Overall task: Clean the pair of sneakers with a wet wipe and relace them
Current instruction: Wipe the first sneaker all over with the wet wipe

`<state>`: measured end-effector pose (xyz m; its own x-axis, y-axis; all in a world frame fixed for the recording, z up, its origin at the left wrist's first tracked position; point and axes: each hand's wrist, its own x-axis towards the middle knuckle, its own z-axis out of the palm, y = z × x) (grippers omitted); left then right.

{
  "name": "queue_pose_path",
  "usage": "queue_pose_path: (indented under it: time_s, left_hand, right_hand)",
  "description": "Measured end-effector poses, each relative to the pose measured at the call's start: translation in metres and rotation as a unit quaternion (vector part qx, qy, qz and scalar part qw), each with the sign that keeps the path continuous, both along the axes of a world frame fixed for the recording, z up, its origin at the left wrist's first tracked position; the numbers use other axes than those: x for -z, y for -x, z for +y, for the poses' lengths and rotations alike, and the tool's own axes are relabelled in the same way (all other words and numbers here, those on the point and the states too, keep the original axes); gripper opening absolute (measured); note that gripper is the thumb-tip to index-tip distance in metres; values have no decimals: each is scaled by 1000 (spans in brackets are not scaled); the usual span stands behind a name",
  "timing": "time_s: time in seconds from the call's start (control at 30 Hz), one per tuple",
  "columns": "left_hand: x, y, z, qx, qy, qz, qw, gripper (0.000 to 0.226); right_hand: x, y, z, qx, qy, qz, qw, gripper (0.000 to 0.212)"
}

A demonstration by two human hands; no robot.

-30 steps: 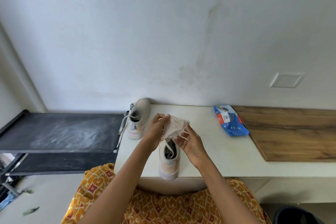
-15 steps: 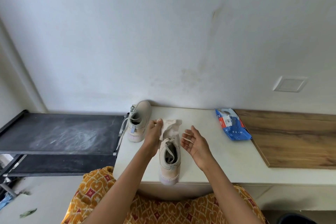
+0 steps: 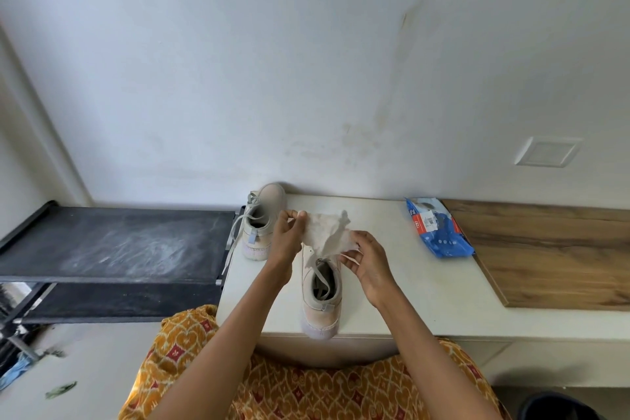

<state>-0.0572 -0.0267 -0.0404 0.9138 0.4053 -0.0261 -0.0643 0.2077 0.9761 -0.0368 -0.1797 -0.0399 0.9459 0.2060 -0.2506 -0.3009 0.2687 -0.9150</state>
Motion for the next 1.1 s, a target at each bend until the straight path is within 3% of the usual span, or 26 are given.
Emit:
queue_pose_path:
  time_s: [0.2,0.27,0.37,0.5,0.67,0.77,0.83,1.0,1.1]
  left_hand:
    - [1,3,0,99,5,-39,994,15]
    - [1,1,-2,82,17,-38,996,14]
    - [-2,-2,6,-21,63,-15,998,14]
    - [-4,-1,25,-55,144,-9,988,20]
    - [-8,0,22,-9,149,-29,988,21]
    - [-21,0,13,72,156,-32,985,18]
    - [-29,-2,9,136,183,-34,973,18]
    - [-36,-4,14,219,239,-39,945,17]
    - [-32,-4,21,221,256,-39,940,17]
  right_hand:
    - [-1,4,5,-120,26,-8,992,38]
    - [-4,5,8,-127,10,-29,991,28]
    - [-5,0,6,-76,-16,-15,997,6]
    - [10,-8,-10,-11,-5,15,1000,5]
    - [18,-1,-13,-80,136,-36,987,9]
    - [14,0,-5,-158,211,-100,959,42]
    - [8,-3,-2,-192,174,-99,961,66]
    - [-6,-13,3,-244,59,-83,965,67]
    - [-5,-16,7,-277,12,-52,959,60]
